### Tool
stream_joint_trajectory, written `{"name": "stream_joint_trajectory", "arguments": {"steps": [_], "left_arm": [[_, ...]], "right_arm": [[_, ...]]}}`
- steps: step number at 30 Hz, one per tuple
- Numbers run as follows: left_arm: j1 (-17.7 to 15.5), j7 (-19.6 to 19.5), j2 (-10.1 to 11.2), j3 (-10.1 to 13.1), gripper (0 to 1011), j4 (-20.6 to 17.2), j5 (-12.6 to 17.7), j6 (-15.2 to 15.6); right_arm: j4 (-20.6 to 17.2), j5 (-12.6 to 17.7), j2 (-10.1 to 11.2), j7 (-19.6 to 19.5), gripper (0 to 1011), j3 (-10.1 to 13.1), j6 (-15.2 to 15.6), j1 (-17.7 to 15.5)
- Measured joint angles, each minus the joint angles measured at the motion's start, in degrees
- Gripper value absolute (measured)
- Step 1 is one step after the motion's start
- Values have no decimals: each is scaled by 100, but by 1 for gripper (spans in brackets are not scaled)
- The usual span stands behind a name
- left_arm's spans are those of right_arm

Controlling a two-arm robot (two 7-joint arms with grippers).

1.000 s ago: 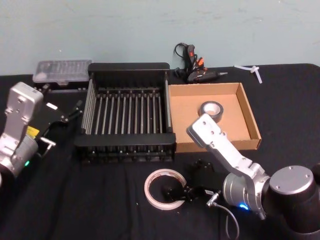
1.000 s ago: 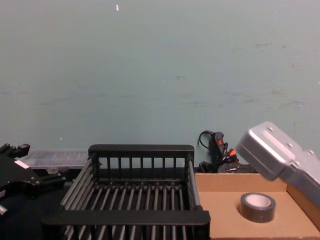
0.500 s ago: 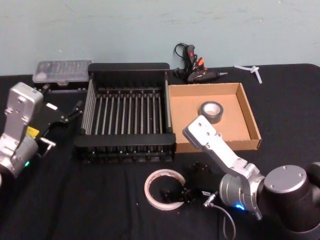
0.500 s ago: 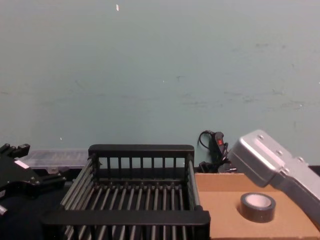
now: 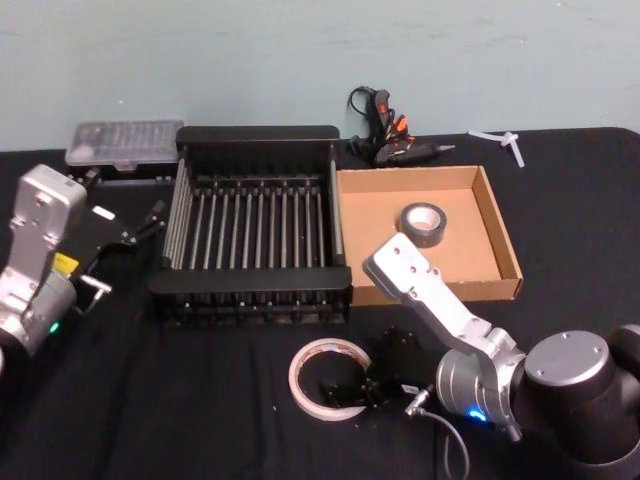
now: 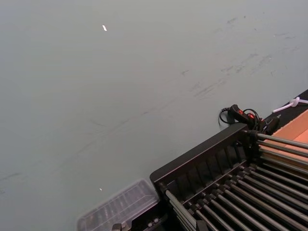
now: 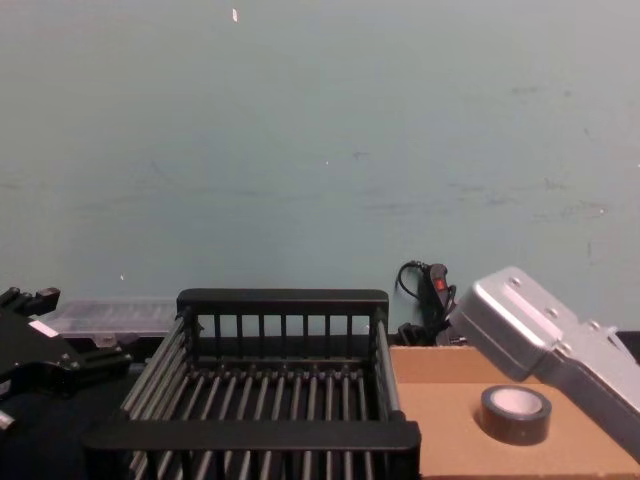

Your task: Pick up the white tape and place it into the black box , Pick up the silver tape and place it into the brown box.

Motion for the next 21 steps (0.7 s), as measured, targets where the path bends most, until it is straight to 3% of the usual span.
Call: {"name": "stream_joint_trajectory", "arguments": {"steps": [18,21], "left_arm": [[0,0,0,0,1001,0,0,0],[0,0,0,0,1001,0,0,0]], "right_arm": [[8,-32,-3,-14,1002,0,-9,-11],[8,-30,-2,-14,961,2,-9,-11]]}}
